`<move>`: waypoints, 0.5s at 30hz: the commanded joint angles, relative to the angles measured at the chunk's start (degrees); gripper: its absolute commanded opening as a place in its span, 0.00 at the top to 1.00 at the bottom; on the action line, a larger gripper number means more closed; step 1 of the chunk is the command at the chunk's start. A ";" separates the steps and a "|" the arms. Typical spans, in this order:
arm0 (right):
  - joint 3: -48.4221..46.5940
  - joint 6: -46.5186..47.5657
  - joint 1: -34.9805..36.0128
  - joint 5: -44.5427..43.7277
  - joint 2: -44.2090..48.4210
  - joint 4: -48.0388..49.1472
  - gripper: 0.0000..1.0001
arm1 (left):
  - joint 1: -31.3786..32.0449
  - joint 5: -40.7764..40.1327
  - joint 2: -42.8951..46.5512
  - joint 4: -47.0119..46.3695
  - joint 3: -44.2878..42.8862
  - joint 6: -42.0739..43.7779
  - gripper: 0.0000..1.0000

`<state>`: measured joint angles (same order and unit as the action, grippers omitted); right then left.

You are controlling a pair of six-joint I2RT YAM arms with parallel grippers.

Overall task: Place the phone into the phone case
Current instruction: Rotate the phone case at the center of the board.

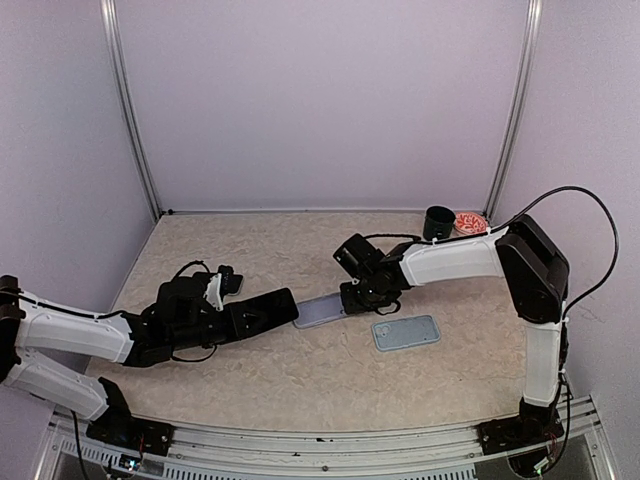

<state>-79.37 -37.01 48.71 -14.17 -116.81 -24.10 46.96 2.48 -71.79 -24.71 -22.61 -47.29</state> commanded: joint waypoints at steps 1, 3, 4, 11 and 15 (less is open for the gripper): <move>0.94 -2.81 1.22 1.86 1.07 0.36 0.93 | -0.30 -1.60 0.24 -1.42 -1.59 -0.14 1.00; 1.36 -3.28 1.63 2.39 1.37 0.75 0.90 | -0.29 -1.98 0.16 -0.39 -1.85 -0.29 1.00; 1.45 -3.39 1.84 2.65 1.53 0.94 0.89 | -0.29 -2.03 0.09 -0.01 -2.05 -0.30 1.00; 2.89 -3.40 2.09 5.07 4.32 2.68 0.82 | -0.29 -0.59 -1.37 1.24 -3.70 -0.87 1.00; 3.64 -1.73 1.65 7.46 7.10 3.60 0.58 | -0.36 1.17 -2.39 1.94 -5.15 -0.39 1.00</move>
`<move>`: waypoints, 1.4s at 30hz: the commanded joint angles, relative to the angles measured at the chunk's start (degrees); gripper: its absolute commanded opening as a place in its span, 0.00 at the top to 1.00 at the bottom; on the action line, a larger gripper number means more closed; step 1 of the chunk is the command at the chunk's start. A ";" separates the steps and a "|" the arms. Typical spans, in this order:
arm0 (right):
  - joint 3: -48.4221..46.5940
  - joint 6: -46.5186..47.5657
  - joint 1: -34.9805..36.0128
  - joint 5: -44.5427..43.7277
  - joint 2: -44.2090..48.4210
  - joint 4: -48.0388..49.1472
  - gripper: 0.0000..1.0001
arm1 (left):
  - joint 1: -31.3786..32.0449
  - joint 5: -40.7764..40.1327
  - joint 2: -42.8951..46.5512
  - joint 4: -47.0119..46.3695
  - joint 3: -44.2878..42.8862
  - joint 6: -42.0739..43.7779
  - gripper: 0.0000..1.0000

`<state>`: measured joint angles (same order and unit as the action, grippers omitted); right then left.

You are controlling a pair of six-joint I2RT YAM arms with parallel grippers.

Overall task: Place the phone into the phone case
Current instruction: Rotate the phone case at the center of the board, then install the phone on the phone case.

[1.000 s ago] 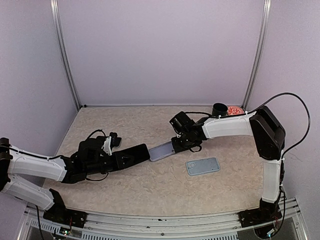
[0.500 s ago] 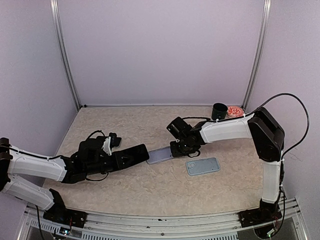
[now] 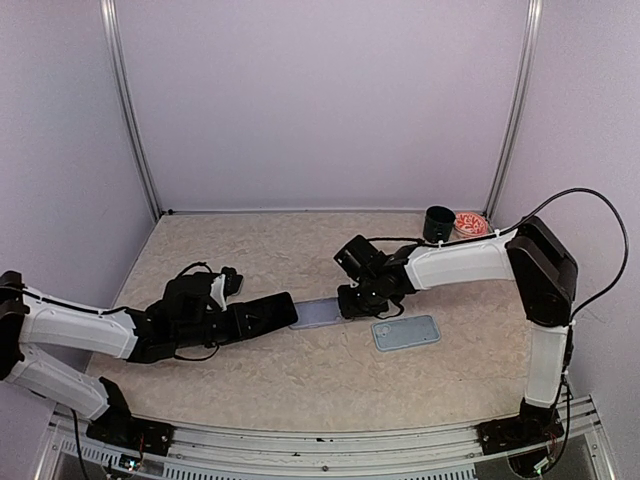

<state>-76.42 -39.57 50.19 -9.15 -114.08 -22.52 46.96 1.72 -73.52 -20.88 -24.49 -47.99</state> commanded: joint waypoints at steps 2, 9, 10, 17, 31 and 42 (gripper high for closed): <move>0.88 1.89 -0.48 3.72 5.51 2.07 0.49 | -0.44 3.30 -1.41 -1.11 -4.32 0.67 1.00; 3.28 4.95 -3.62 7.58 8.64 3.63 0.43 | -1.93 11.19 -5.78 -0.59 -7.61 2.65 1.00; 3.75 4.94 -4.11 8.03 8.89 3.79 0.43 | -2.10 11.87 -6.16 -0.56 -8.04 2.92 1.00; 6.64 5.03 -5.90 9.05 10.26 5.27 0.40 | -2.74 14.09 -9.60 0.03 -10.71 2.89 1.00; 9.81 4.85 -6.16 9.06 11.72 6.92 0.37 | -4.75 20.87 -17.35 1.93 -17.78 2.96 1.00; 11.23 4.94 -6.88 9.06 12.04 7.57 0.26 | -4.95 22.36 -23.27 3.50 -23.36 2.28 1.00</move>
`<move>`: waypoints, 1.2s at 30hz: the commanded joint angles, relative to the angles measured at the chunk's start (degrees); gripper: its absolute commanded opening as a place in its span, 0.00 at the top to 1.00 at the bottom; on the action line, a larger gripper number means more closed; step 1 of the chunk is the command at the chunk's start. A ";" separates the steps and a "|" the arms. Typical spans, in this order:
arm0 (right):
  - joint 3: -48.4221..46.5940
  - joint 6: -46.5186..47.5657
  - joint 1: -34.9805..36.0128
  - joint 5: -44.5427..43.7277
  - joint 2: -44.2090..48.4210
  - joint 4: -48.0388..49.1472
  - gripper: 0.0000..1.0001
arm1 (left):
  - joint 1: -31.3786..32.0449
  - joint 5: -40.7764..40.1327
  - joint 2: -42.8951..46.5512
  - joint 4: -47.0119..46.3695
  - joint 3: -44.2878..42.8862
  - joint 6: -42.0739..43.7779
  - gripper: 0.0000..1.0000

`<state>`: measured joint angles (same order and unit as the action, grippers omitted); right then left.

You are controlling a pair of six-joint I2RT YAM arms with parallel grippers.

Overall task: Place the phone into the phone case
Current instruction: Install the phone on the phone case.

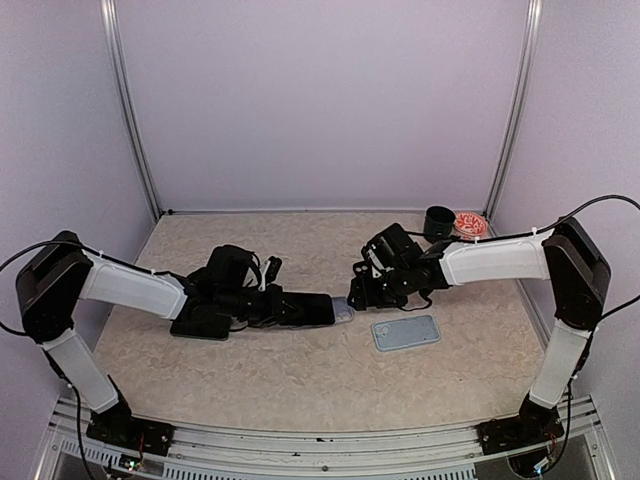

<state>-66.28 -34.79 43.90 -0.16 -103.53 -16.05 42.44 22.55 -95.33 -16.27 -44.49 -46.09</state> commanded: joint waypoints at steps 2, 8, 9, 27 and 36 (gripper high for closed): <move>1.34 0.16 -0.73 1.43 1.65 1.47 0.22 | -0.42 1.55 -2.29 -0.97 -4.02 0.38 1.00; 2.07 0.26 -1.14 2.52 2.25 2.55 0.12 | -0.89 0.92 -4.22 -0.89 -4.95 -0.08 1.00; 2.18 0.31 -1.24 2.70 2.46 2.71 0.09 | -1.06 0.80 -4.31 -1.13 -4.95 -0.26 1.00; 2.93 0.51 -2.20 4.28 1.74 4.10 0.01 | -1.92 4.93 -8.31 -1.88 -8.87 -2.45 1.00; 2.80 0.33 -2.69 5.27 1.02 4.40 0.01 | -2.09 5.48 -10.41 -0.10 -10.66 -3.04 1.00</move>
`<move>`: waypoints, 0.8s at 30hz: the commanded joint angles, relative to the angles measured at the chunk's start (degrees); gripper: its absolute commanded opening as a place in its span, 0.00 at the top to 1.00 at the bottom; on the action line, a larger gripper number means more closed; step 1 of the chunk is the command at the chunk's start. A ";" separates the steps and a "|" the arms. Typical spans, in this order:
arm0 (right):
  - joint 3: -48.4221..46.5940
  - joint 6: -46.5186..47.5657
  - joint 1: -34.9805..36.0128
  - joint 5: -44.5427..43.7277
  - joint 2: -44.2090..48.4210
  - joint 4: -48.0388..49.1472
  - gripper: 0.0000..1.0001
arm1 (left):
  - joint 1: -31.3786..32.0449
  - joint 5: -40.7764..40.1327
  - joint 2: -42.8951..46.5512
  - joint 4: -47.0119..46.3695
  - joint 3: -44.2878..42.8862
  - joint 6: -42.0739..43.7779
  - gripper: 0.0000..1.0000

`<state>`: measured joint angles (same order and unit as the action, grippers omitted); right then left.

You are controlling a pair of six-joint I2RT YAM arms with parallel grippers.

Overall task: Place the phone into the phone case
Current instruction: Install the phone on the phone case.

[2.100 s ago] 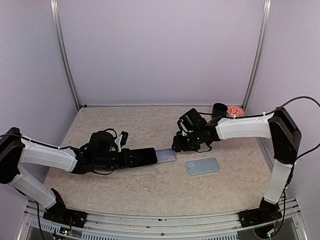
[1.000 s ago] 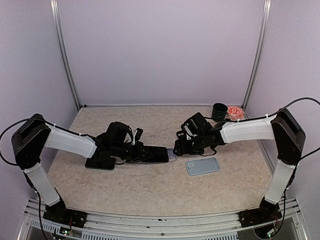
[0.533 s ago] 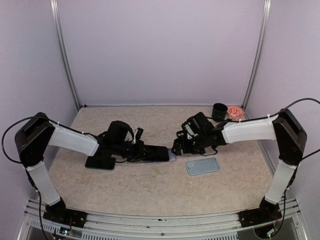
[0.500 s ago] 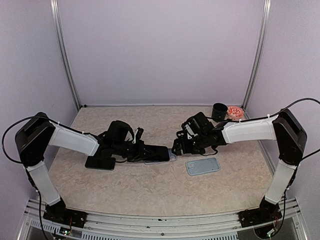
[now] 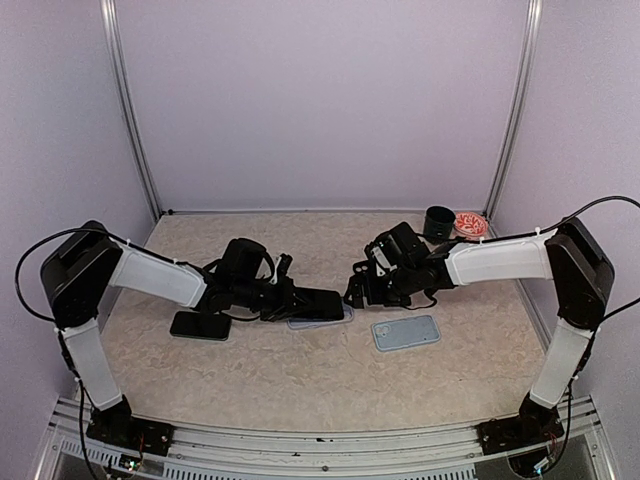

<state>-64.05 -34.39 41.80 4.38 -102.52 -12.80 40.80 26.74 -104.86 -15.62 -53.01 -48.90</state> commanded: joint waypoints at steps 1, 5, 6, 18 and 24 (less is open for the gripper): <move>0.44 -0.05 -0.58 0.79 -0.02 1.10 0.01 | -0.53 1.25 -0.94 -0.68 -2.22 -0.30 1.00; 0.17 0.11 -0.73 0.95 -0.20 0.88 0.01 | -0.71 1.18 -1.43 -0.68 -2.50 -0.62 1.00; -0.03 0.11 -0.80 0.98 -0.22 0.77 0.01 | -0.78 1.32 -1.61 -0.58 -2.59 -0.78 1.00; -1.40 -0.23 -0.98 2.83 -3.40 1.00 0.01 | -0.97 6.31 -3.88 -0.64 -2.86 -3.61 1.00; -1.65 -0.67 -1.06 5.08 -5.07 2.97 0.01 | -1.54 8.56 -4.97 0.41 -3.51 -4.59 1.00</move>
<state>-64.23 -34.52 41.43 7.53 -106.26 -12.03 39.38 30.74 -108.55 -15.38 -55.02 -52.56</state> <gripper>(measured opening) 0.991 0.074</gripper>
